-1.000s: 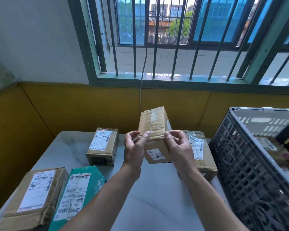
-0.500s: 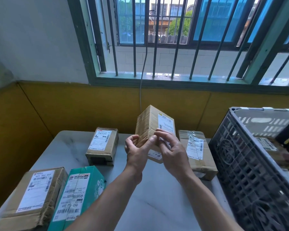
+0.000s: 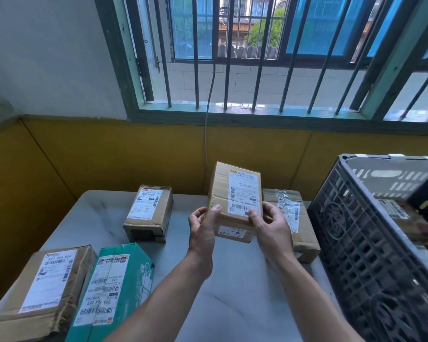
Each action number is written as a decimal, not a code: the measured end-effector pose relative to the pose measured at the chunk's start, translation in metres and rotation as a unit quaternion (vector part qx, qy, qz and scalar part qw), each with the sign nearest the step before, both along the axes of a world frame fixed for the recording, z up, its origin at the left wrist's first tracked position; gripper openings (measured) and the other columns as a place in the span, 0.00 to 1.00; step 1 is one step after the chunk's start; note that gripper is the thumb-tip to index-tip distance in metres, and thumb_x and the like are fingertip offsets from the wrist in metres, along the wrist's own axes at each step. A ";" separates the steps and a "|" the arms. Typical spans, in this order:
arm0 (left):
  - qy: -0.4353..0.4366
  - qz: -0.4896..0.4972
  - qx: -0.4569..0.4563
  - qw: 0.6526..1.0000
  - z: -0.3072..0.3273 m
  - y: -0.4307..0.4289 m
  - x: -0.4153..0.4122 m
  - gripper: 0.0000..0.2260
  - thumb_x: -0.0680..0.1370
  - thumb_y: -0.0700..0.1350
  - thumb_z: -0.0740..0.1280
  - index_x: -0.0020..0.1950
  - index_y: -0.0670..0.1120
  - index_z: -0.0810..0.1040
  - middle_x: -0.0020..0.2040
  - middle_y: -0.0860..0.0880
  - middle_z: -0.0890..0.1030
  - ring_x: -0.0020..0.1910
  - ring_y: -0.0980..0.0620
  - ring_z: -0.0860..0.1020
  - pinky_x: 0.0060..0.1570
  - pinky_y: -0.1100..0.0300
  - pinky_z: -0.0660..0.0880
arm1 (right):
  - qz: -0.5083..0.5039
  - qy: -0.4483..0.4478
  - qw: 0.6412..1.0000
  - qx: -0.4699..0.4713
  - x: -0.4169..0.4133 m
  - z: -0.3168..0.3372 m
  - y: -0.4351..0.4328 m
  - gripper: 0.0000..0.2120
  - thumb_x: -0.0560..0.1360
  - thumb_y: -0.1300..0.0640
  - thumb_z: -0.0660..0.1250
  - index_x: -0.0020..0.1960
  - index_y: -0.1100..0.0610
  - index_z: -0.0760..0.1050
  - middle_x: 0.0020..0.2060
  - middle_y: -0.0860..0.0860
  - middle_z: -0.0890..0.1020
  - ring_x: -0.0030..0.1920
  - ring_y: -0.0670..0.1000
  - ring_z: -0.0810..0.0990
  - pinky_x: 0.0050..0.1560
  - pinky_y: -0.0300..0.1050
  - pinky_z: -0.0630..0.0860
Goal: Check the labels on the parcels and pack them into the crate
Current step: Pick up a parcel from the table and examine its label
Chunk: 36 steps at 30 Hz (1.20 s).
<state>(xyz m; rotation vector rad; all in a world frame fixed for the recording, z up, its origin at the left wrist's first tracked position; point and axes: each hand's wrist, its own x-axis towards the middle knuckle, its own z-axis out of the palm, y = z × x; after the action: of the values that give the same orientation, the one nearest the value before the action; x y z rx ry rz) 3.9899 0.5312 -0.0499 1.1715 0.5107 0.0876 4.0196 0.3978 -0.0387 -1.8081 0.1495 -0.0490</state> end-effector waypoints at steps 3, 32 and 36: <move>0.029 0.006 0.039 0.999 -0.009 -0.001 0.004 0.11 0.82 0.54 0.66 0.61 0.52 0.73 0.60 0.45 0.80 0.54 0.54 0.76 0.47 0.60 0.70 | -0.013 0.007 0.999 -0.033 0.006 -0.006 -0.007 0.21 0.80 0.51 0.69 0.71 0.54 0.74 0.65 0.51 0.76 0.59 0.48 0.76 0.56 0.44 0.75; 0.200 -0.041 0.116 0.972 -0.103 -0.004 0.052 0.11 0.82 0.43 0.68 0.63 0.44 0.73 0.56 0.48 0.78 0.53 0.50 0.76 0.45 0.59 0.70 | 0.053 0.185 0.972 -0.132 0.042 -0.081 -0.014 0.11 0.78 0.58 0.65 0.53 0.42 0.78 0.48 0.43 0.84 0.51 0.49 0.82 0.54 0.47 0.78; 0.202 -0.044 0.119 0.971 -0.106 -0.003 0.053 0.11 0.82 0.45 0.68 0.63 0.46 0.73 0.55 0.50 0.79 0.48 0.55 0.76 0.41 0.65 0.70 | 0.055 0.179 0.974 -0.127 0.043 -0.081 -0.013 0.11 0.78 0.59 0.64 0.51 0.42 0.78 0.51 0.43 0.83 0.50 0.47 0.81 0.47 0.43 0.76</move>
<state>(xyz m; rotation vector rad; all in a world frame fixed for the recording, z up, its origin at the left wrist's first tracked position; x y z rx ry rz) 4.0425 0.5280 -0.1562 1.4550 0.8230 -0.1751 4.0628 0.3844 -0.1194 -2.0658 0.3096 0.3521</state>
